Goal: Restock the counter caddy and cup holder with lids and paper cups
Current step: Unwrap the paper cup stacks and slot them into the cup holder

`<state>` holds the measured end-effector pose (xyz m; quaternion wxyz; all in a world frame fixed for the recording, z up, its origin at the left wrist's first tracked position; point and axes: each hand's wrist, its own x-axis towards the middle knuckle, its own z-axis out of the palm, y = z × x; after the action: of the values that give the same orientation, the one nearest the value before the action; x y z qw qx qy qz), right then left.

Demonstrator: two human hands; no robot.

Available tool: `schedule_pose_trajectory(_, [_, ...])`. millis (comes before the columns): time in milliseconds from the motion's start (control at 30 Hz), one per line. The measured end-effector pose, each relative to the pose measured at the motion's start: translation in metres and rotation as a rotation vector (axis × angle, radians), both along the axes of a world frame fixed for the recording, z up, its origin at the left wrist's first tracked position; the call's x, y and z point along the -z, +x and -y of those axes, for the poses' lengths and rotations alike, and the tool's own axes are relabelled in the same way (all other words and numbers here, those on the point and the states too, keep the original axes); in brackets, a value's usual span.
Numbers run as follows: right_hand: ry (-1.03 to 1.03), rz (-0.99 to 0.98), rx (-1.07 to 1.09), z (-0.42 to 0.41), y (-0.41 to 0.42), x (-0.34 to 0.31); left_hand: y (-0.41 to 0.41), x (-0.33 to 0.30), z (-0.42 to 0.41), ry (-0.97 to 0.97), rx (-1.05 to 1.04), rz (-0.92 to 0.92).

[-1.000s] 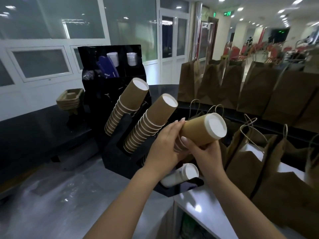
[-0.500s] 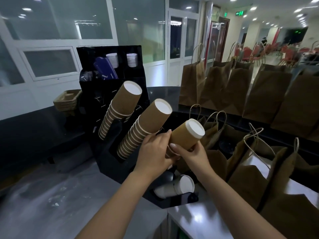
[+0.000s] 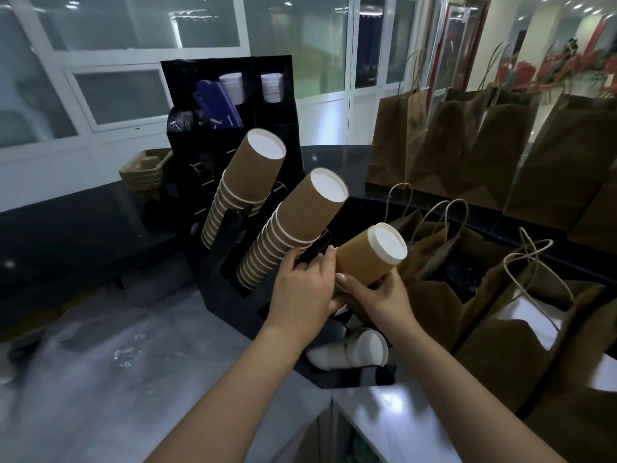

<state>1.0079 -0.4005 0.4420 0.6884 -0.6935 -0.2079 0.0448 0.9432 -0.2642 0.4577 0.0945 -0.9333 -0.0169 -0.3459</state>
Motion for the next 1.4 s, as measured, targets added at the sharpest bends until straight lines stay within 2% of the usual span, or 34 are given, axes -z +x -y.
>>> schedule_pose_trajectory(300, [-0.013, -0.034, 0.022, 0.001, -0.013, 0.000, -0.005, 0.001, -0.001, -0.001, 0.011, -0.043])
schedule_pose_trajectory(500, [-0.034, 0.097, 0.342, 0.008, -0.048, 0.000, -0.028, -0.001, -0.006, -0.001, 0.137, -0.036])
schedule_pose_trajectory(633, [0.020, 0.115, 0.473, 0.006, -0.073, -0.001, -0.053, 0.003, -0.013, -0.086, 0.245, -0.021])
schedule_pose_trajectory(733, [0.095, 0.058, 0.490, -0.001, -0.092, -0.003, -0.077, 0.009, -0.024, -0.190, 0.303, 0.017])
schedule_pose_trajectory(867, [0.128, -0.008, 0.395, -0.029, -0.126, -0.003, -0.124, 0.025, -0.053, -0.279, 0.292, -0.013])
schedule_pose_trajectory(1000, [0.072, -0.057, 0.231, -0.071, -0.181, 0.011, -0.196, 0.046, -0.092, -0.368, 0.160, -0.069])
schedule_pose_trajectory(1167, [-0.007, -0.230, -0.113, -0.126, -0.275, 0.030, -0.292, 0.081, -0.144, -0.389, -0.069, -0.258])
schedule_pose_trajectory(1267, [-0.052, -0.238, -0.349, -0.149, -0.325, 0.046, -0.342, 0.095, -0.168, -0.423, -0.175, -0.359])
schedule_pose_trajectory(1400, [-0.319, -0.290, -0.756, -0.173, -0.368, 0.072, -0.400, 0.107, -0.190, -0.447, -0.309, -0.414])
